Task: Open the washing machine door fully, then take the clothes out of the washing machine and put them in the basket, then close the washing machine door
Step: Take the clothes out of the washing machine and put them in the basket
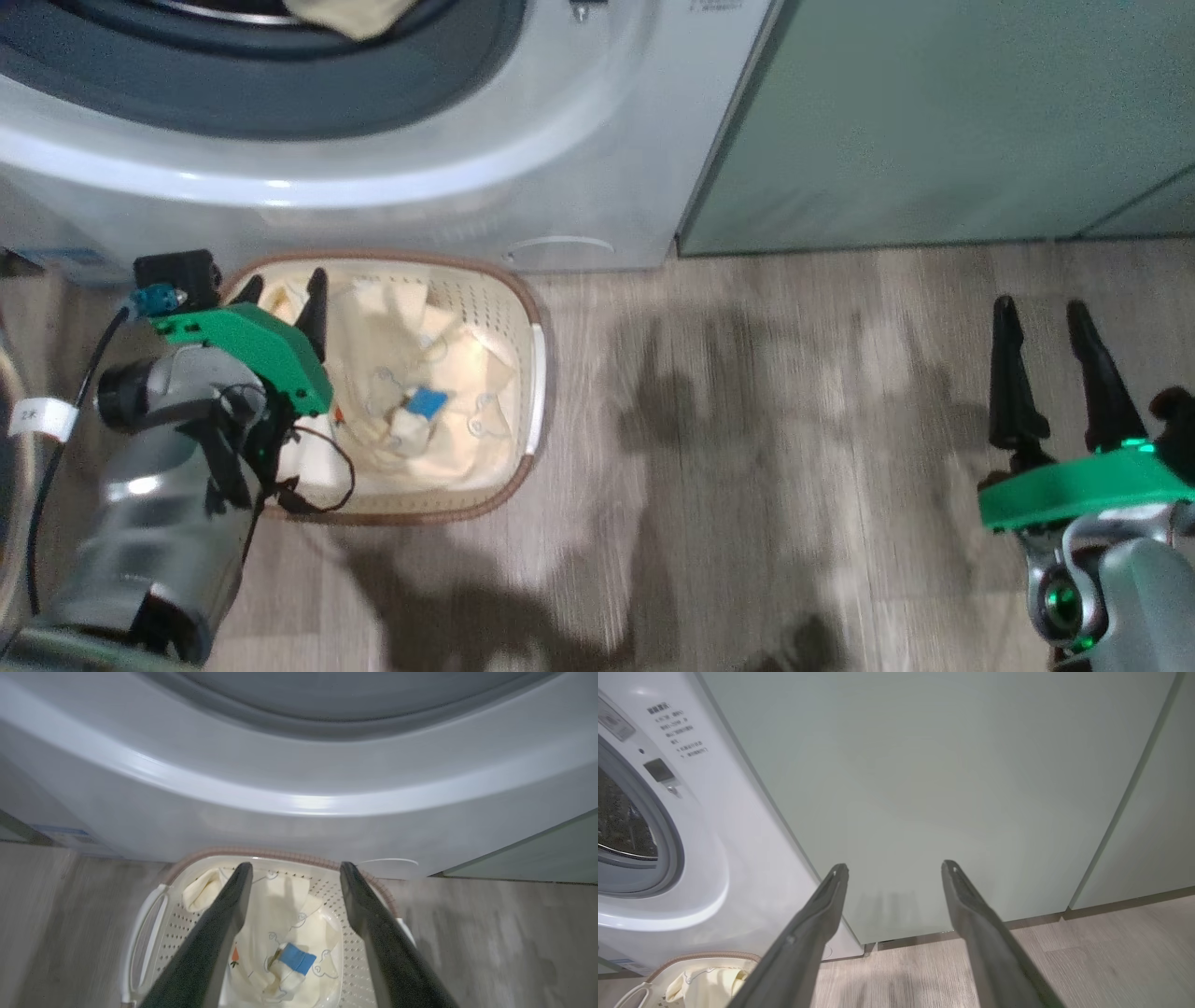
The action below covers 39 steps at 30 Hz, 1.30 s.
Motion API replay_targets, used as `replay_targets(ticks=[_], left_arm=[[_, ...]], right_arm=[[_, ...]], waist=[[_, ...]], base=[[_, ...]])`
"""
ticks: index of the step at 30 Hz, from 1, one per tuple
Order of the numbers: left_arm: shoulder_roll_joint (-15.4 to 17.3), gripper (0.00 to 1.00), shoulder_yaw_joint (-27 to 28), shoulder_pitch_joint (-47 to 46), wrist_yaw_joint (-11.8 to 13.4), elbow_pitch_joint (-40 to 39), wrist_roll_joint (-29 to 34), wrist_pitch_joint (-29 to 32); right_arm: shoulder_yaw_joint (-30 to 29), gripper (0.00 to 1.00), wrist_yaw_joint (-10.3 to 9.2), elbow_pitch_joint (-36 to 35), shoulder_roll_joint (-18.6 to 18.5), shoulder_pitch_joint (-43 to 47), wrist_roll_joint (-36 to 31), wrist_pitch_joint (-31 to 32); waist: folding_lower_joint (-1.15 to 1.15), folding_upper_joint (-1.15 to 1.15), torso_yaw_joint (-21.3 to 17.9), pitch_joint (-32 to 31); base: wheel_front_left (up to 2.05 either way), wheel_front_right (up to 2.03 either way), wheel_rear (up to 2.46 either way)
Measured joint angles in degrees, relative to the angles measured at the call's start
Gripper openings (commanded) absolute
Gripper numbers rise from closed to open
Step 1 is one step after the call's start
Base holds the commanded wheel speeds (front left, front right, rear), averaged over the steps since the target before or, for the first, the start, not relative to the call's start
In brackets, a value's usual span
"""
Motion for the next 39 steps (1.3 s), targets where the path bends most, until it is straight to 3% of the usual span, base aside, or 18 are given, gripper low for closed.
replay_targets(ticks=[8,20,28,39], left_arm=[[2.6,1.00,-1.2,8.0,0.0,-14.5,-3.6,-0.7],[4.2,1.00,9.1,26.7,0.0,-35.3,1.1,-0.8],[2.2,1.00,12.0,37.0,0.5,-41.7,2.8,-0.8],[1.0,1.00,14.0,42.2,0.5,-44.6,4.1,-0.8]], right_arm=[[-0.3,1.00,0.00,0.4,-0.5,2.4,-0.3,0.0],[-1.6,1.00,0.00,0.2,-0.8,9.5,-0.5,0.0],[-2.2,1.00,0.00,0.2,-0.9,14.1,-0.5,0.0],[-2.3,1.00,0.00,0.0,-0.9,15.5,-0.5,0.0]], waist=[[-0.01,0.00,1.1,-7.1],[-0.01,0.00,2.2,-16.9],[-0.01,0.00,3.2,-21.9],[0.00,0.00,4.3,-25.0]], base=[[0.00,0.00,0.00],[0.00,0.00,0.00],[0.00,0.00,0.00],[0.00,0.00,0.00]])
